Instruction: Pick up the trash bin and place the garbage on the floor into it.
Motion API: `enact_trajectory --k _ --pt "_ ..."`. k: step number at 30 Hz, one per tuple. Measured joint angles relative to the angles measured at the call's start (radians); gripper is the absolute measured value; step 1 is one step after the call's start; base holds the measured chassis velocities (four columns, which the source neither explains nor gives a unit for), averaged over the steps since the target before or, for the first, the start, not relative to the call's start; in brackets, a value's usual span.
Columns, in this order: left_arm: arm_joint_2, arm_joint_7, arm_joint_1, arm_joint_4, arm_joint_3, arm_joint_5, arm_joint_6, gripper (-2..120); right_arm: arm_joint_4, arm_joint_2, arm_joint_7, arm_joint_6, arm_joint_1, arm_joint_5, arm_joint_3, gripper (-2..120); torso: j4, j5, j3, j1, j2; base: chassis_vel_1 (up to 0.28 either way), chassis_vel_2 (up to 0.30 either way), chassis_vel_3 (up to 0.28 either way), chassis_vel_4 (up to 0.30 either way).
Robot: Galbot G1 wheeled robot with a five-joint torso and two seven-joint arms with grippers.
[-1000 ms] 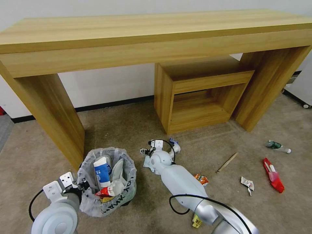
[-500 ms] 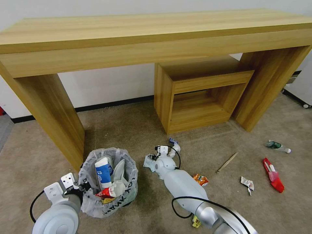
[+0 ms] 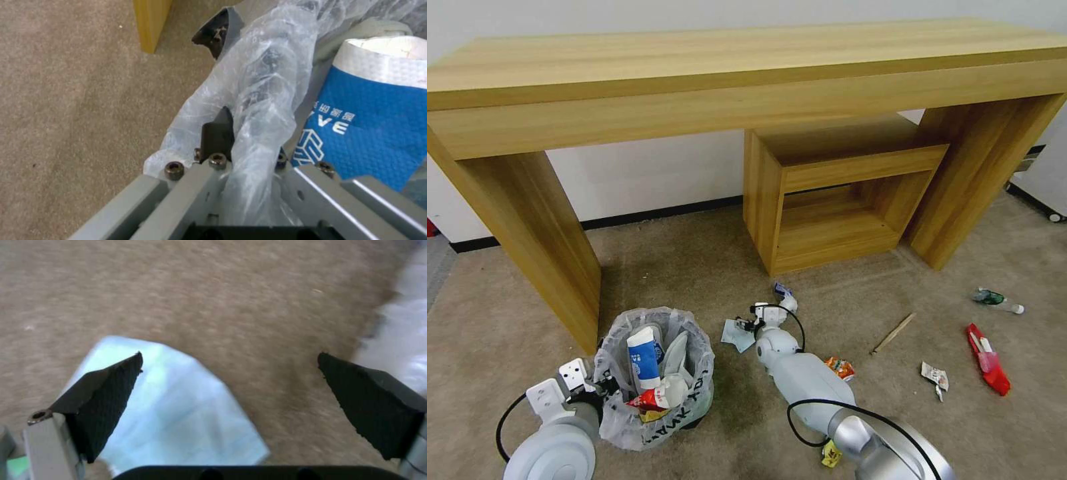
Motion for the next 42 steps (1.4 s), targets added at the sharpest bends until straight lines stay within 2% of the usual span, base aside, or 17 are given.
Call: enact_trajectory --k 6,12,20,33,41,42 --pt "-0.007 0.002 0.005 0.000 0.011 0.015 0.001 1 0.005 0.000 -0.094 0.042 -0.008 -0.025 -0.015 100 0.0003 0.0000 0.000 0.000 0.000 0.000 0.000 0.000 0.000" --pt "-0.011 0.003 0.006 0.000 0.013 0.023 0.001 1 -0.005 0.000 -0.097 0.021 -0.008 -0.026 -0.046 100 0.0004 0.0001 0.000 0.000 0.000 0.000 0.000 0.000 0.000" --pt "-0.021 0.010 0.011 0.003 0.021 0.043 0.001 1 -0.057 -0.001 -0.134 0.034 -0.001 -0.052 -0.044 100 0.0003 0.0000 0.000 0.000 0.000 0.000 0.000 0.000 0.000" --pt "-0.035 0.014 0.004 0.011 0.034 0.062 -0.001 1 -0.063 -0.001 -0.176 0.030 -0.017 -0.061 -0.048 100 0.0003 0.0000 0.000 0.000 0.000 0.000 0.000 0.000 0.000" --pt "-0.035 0.015 0.000 0.017 0.037 0.068 -0.006 1 -0.060 -0.001 -0.195 0.036 -0.025 -0.061 -0.045 70 0.0000 -0.0003 0.000 0.000 0.000 0.000 0.000 0.000 0.000" --pt "-0.035 0.015 0.000 0.017 0.037 0.068 -0.006 1 -0.060 -0.001 -0.195 0.036 -0.025 -0.061 -0.045 70 0.0000 -0.0003 0.000 0.000 0.000 0.000 0.000 0.000 0.000"
